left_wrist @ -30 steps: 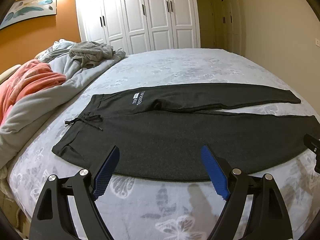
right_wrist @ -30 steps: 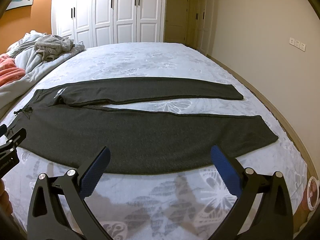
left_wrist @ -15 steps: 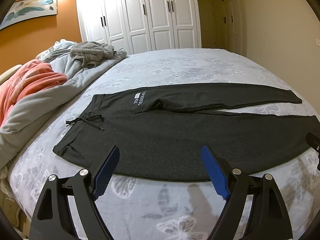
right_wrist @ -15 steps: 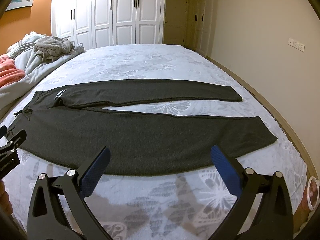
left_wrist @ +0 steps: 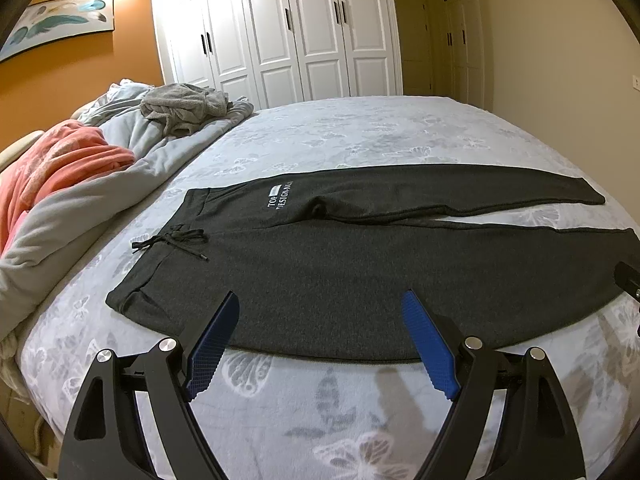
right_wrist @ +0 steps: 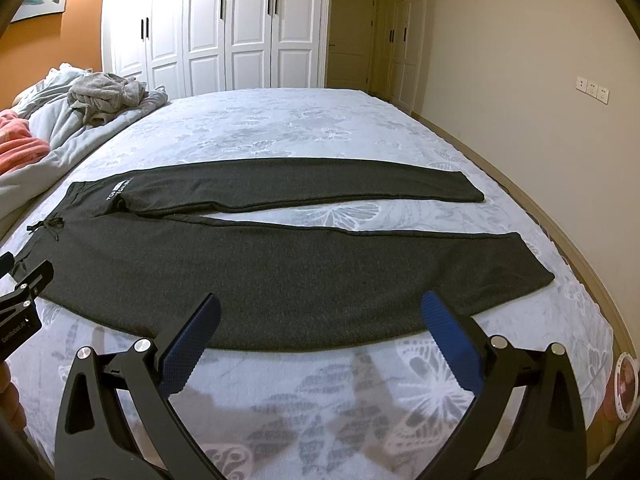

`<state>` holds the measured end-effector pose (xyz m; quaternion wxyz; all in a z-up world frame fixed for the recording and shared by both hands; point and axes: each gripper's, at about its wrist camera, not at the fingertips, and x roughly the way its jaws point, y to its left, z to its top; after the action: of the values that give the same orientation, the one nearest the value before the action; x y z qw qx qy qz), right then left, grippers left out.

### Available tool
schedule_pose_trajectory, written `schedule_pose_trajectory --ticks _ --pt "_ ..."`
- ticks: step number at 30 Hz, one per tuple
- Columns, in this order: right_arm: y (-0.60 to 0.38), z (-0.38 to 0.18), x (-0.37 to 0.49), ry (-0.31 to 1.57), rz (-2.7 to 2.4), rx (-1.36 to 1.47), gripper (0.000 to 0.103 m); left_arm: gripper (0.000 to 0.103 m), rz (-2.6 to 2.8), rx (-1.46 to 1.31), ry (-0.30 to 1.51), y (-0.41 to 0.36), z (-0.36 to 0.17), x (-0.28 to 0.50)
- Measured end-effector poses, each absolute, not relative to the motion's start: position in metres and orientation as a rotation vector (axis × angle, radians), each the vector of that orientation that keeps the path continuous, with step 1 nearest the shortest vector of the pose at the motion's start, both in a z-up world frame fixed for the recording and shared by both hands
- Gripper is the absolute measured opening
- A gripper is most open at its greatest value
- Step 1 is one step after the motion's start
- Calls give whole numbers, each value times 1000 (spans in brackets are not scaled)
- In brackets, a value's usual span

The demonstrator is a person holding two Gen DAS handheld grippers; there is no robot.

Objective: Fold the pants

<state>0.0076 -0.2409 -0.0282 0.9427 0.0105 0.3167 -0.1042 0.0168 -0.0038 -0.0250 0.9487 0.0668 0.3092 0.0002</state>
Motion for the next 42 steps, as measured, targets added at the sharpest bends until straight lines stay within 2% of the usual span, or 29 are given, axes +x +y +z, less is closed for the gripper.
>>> schedule_pose_trajectory --ticks 41,42 --pt "-248 -28 9 646 -216 23 98 81 -20 113 649 2 -24 20" --pt "-252 -27 10 646 -213 21 98 84 -36 98 657 5 -22 22"
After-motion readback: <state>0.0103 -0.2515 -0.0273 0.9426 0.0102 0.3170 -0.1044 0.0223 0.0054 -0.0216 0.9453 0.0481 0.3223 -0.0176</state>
